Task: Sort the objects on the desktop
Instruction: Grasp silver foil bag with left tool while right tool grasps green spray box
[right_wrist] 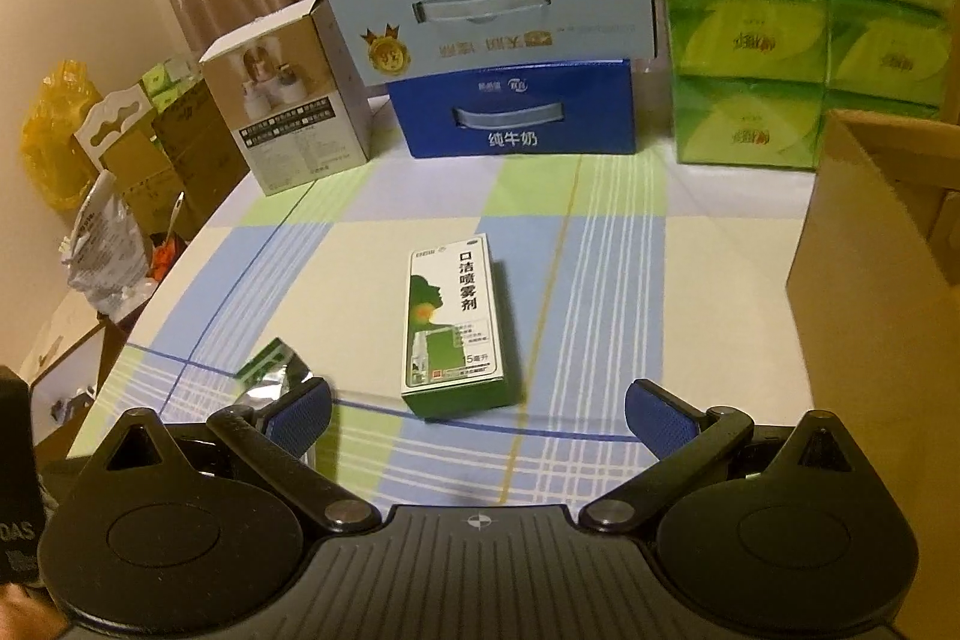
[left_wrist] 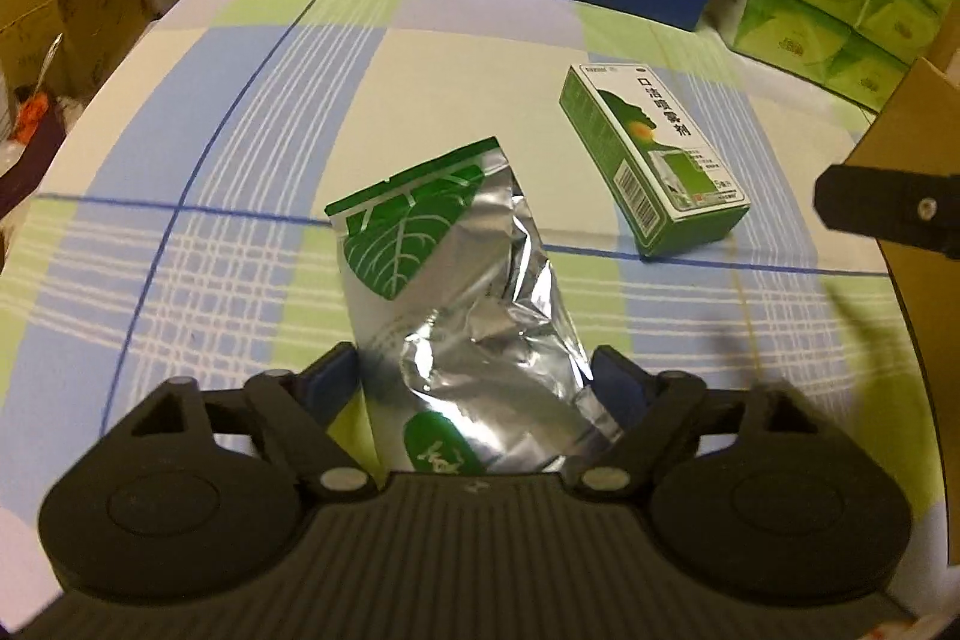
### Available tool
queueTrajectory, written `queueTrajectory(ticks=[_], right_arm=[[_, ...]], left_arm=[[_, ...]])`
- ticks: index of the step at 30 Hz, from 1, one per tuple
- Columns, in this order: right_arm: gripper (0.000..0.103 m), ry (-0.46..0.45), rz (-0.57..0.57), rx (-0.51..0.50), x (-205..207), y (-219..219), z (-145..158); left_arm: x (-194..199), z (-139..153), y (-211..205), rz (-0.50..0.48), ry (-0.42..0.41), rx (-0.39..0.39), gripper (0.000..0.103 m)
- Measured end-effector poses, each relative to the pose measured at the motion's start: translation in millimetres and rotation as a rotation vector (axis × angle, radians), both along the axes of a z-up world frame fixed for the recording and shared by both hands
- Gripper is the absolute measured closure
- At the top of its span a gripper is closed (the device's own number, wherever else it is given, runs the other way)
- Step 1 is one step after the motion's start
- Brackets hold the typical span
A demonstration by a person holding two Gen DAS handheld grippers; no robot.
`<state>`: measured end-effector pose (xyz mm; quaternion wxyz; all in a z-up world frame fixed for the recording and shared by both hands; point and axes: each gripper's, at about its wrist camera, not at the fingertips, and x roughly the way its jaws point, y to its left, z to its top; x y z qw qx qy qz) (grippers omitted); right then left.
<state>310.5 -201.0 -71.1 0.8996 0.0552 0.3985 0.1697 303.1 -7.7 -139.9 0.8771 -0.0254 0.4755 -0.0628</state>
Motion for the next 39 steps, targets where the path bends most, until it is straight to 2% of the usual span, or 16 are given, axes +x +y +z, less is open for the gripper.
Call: queueTrajectory(ticks=[6,11,15,16,18,20,23,26,31,39], right_arm=[[0.002,0.006,0.037,-0.034,16.0,13.6,-14.7],[0.002,0.013,0.095,-0.082,34.3,30.8,-33.6],[0.003,0.009,0.123,-0.102,44.8,39.8,-43.3],[0.005,0.011,0.127,-0.115,46.8,42.1,-45.9],[0.02,0.033,0.136,-0.13,51.7,46.4,-52.7],[0.029,0.047,0.124,-0.138,54.3,48.1,-57.3],[0.048,0.052,0.114,-0.155,54.0,49.1,-62.9],[0.05,0.032,0.104,-0.173,45.3,48.6,-61.7],[0.05,0.075,0.081,-0.18,12.2,40.2,-58.2],[0.05,0.19,0.02,-0.163,-72.5,22.7,-53.4]], left_arm=[[13.7,7.1,14.5,-0.032,-0.021,0.047,0.033],[25.0,8.4,29.7,-0.055,-0.033,0.077,0.033],[27.7,6.5,31.5,-0.072,-0.035,0.088,0.029],[27.3,5.3,28.9,-0.078,-0.037,0.098,0.029],[27.1,2.7,24.9,-0.087,-0.04,0.117,0.027],[27.2,0.7,23.4,-0.087,-0.041,0.128,0.025],[26.6,0.6,23.7,-0.075,-0.044,0.126,0.025],[24.8,3.1,26.0,-0.072,-0.044,0.113,0.031],[11.6,7.5,23.8,-0.098,-0.028,0.112,0.037],[-51.9,14.7,5.7,-0.25,0.027,0.131,0.038]])
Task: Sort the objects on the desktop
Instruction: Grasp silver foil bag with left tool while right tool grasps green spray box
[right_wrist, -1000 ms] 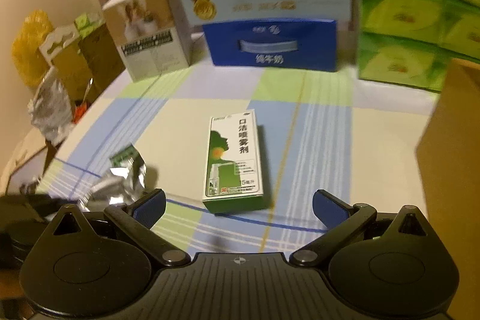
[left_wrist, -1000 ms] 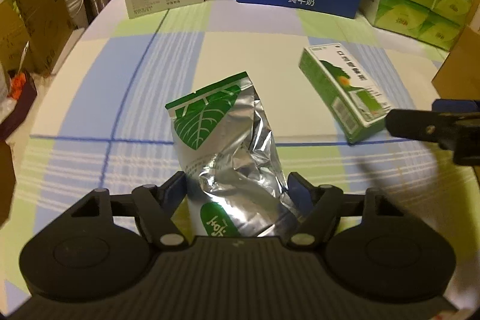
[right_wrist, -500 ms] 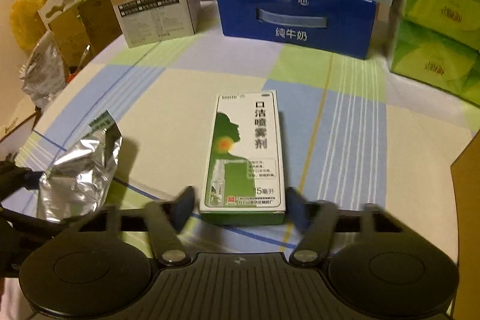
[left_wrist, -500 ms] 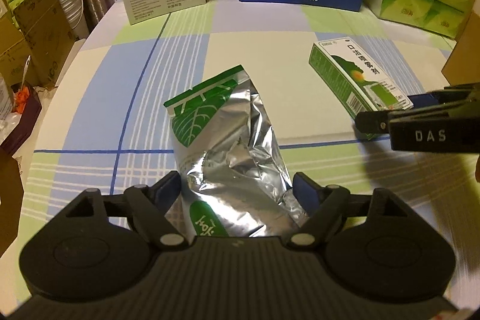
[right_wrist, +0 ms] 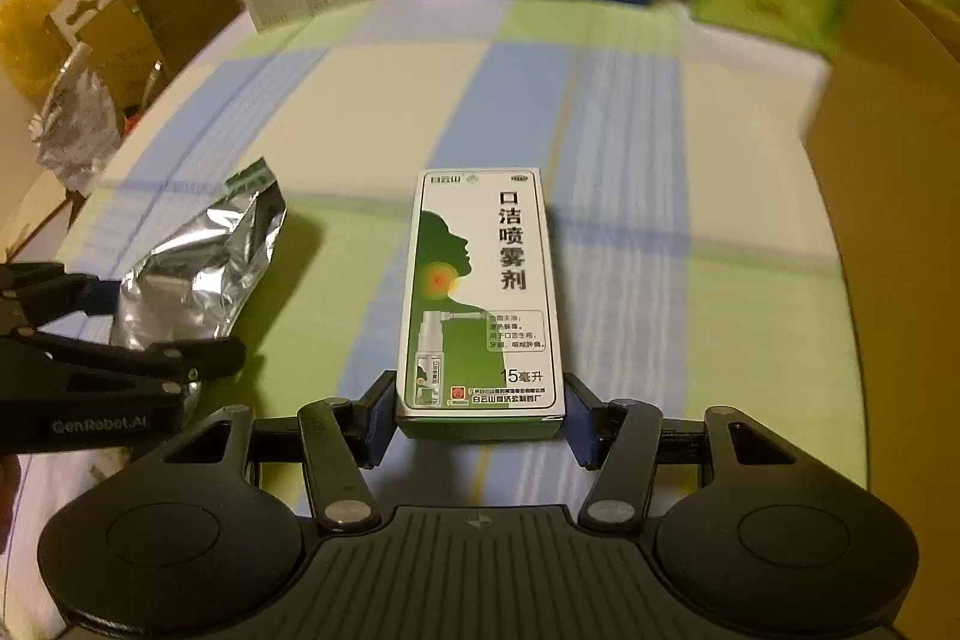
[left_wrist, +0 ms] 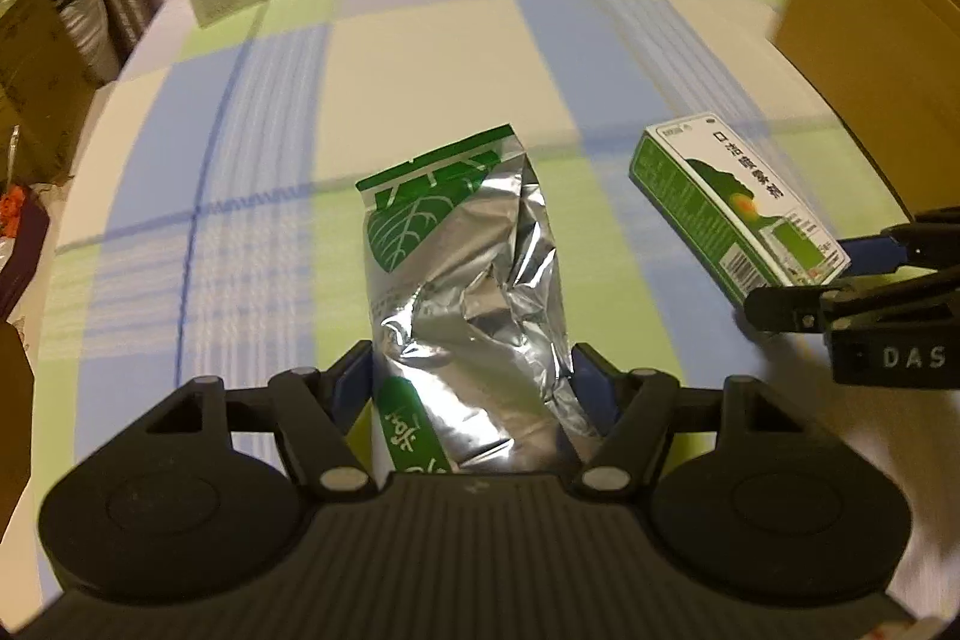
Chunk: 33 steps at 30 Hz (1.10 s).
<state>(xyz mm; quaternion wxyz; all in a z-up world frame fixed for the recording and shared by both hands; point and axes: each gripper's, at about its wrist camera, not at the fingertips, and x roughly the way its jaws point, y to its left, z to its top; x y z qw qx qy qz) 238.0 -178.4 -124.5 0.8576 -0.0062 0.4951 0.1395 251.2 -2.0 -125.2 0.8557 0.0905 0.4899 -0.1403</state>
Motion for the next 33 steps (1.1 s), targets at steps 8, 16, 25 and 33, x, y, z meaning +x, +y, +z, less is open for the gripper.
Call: queueTrajectory(ticks=[8,16,25,33], right_arm=[[0.05,-0.004,-0.044,-0.039,-75.7,-14.2,11.7],[0.025,-0.039,-0.046,0.0,-95.0,-22.0,2.8],[0.021,-0.043,-0.034,0.001,-85.6,-21.4,-1.5],[0.021,-0.052,-0.05,-0.016,-81.0,-26.4,-3.3]], left_arm=[[-77.5,3.0,-8.9,-0.121,0.013,0.045,0.033],[-86.4,0.0,-9.9,-0.118,0.028,0.066,0.025],[-69.3,-3.1,-17.5,-0.095,0.041,0.06,0.022],[-66.4,-1.0,-11.5,-0.102,0.066,0.024,0.044]])
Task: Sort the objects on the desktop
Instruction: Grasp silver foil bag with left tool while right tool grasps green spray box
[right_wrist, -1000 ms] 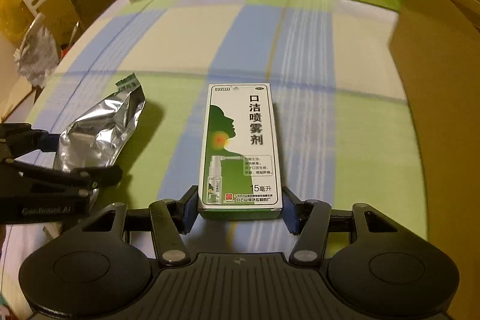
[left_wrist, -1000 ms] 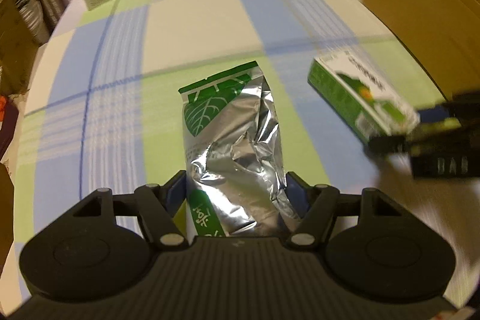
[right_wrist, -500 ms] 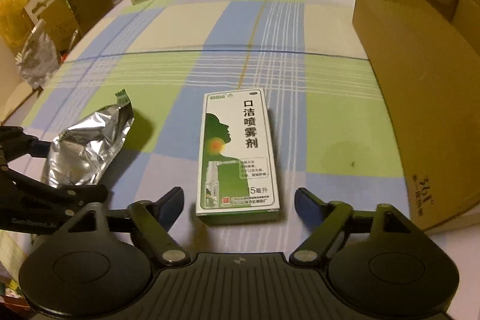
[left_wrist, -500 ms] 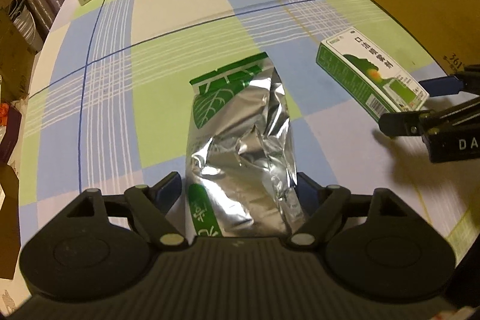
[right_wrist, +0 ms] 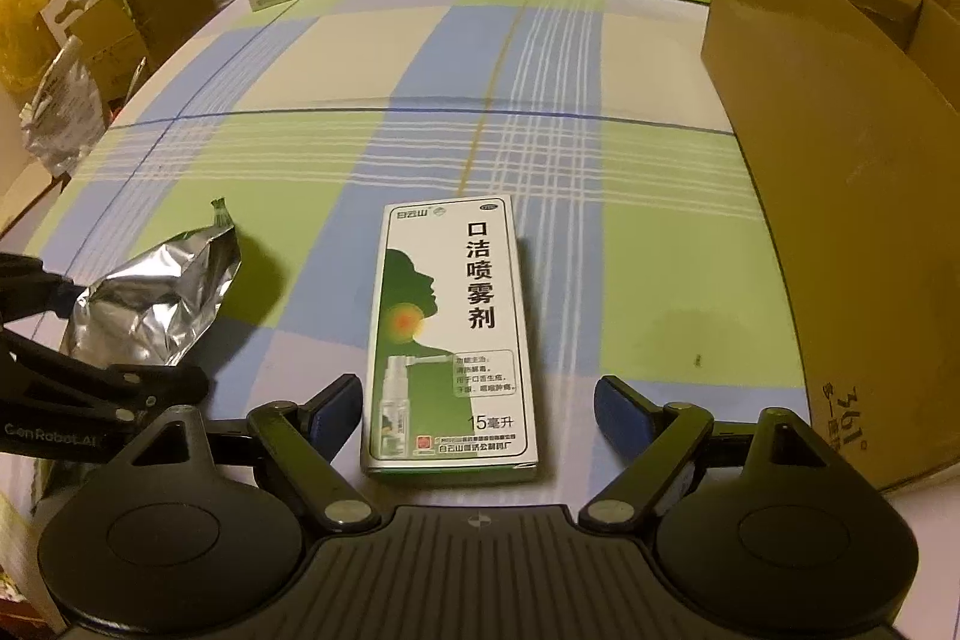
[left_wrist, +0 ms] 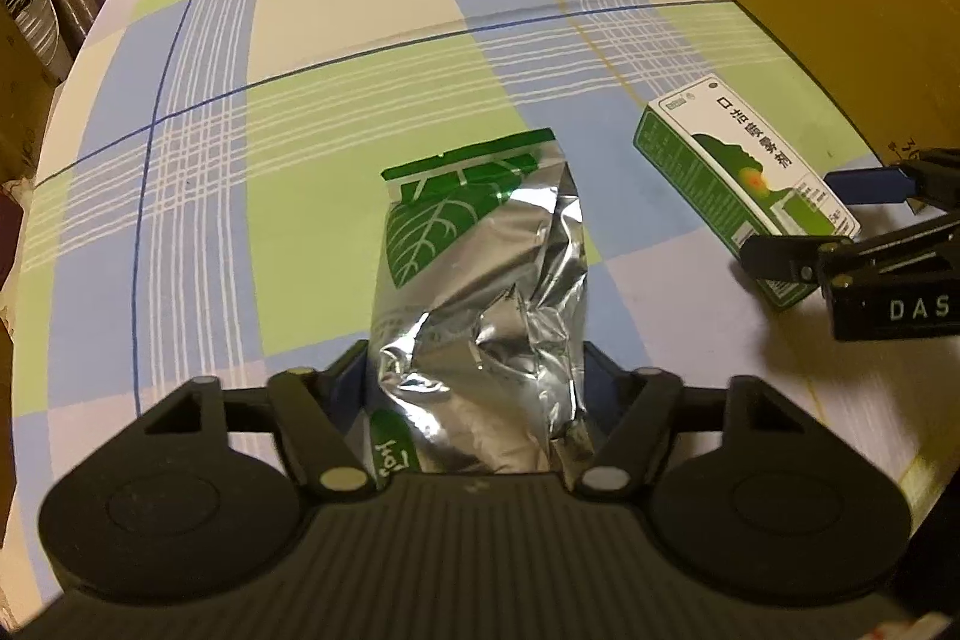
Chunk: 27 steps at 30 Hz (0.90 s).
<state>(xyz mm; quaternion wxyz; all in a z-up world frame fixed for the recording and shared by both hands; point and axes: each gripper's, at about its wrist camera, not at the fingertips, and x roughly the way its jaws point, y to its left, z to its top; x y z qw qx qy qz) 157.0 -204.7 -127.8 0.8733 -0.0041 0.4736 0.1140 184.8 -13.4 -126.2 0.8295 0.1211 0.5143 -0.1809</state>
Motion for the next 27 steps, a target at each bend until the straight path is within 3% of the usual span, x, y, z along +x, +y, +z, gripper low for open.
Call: queueTrajectory(ticks=[3,10,21,27], right_arm=[[0.021,0.0,0.004,0.001,0.7,1.2,0.5],[0.021,0.004,0.019,0.013,2.5,5.6,0.8],[0.021,0.017,0.049,0.011,9.4,12.9,-0.3],[0.021,0.023,0.06,0.002,13.6,17.9,-3.0]], left_arm=[[-4.2,6.3,-1.6,-0.02,-0.028,0.03,0.057],[-6.4,8.1,-3.4,-0.04,-0.022,0.037,0.057],[-5.5,2.8,2.4,-0.028,0.012,0.048,0.031],[-4.4,2.2,8.3,-0.014,0.039,0.018,0.034]])
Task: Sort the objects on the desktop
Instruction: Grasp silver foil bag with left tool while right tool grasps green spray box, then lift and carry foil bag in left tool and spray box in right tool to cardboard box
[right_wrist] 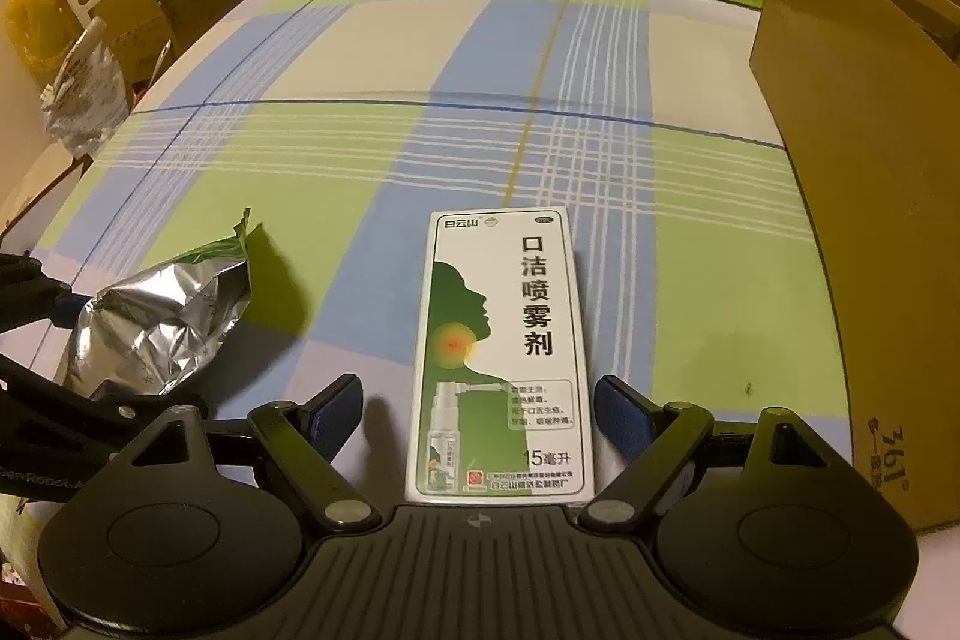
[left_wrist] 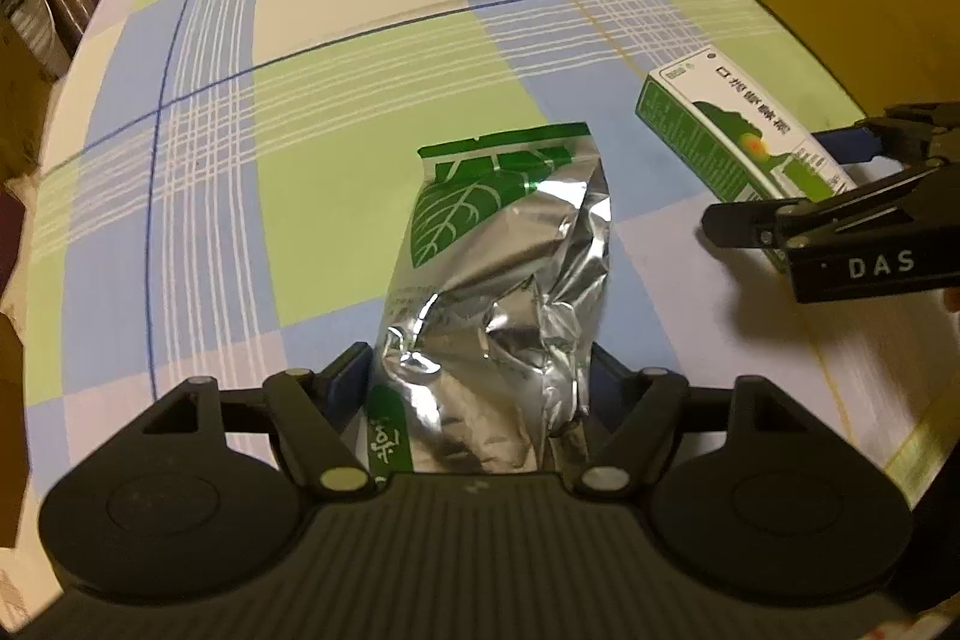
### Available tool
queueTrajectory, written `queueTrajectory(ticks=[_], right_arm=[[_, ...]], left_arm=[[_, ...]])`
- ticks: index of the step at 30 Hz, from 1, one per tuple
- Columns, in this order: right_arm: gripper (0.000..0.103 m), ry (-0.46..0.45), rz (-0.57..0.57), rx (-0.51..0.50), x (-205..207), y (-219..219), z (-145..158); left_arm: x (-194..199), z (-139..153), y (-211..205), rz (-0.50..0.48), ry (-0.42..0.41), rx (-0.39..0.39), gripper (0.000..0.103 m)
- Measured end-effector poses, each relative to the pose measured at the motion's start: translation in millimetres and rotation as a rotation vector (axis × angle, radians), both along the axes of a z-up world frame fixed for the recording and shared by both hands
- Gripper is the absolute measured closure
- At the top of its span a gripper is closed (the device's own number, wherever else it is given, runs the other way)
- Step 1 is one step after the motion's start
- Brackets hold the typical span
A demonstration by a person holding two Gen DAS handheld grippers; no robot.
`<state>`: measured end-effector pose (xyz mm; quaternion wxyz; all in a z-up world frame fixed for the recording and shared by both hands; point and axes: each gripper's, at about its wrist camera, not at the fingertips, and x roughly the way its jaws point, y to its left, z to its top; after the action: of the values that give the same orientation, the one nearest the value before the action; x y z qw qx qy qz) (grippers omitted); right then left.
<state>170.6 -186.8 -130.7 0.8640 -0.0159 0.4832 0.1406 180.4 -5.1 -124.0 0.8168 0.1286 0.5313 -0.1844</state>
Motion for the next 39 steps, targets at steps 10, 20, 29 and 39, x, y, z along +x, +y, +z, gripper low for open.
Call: queueTrajectory(ticks=[10,20,29,39], right_arm=[[0.022,-0.003,-0.009,-0.007,2.0,-0.6,0.8],[0.032,-0.007,-0.001,-0.022,9.0,2.1,-0.1],[0.05,-0.027,0.003,-0.072,7.6,7.1,-0.2],[0.05,-0.089,-0.018,-0.032,1.7,6.3,13.4]], left_arm=[[-2.7,10.0,2.8,-0.007,-0.015,-0.022,0.06],[2.2,13.1,-0.4,0.002,-0.017,-0.04,0.06],[4.0,13.4,-0.1,0.009,-0.018,-0.046,0.06],[3.3,17.8,-4.4,0.01,-0.033,-0.052,0.06]])
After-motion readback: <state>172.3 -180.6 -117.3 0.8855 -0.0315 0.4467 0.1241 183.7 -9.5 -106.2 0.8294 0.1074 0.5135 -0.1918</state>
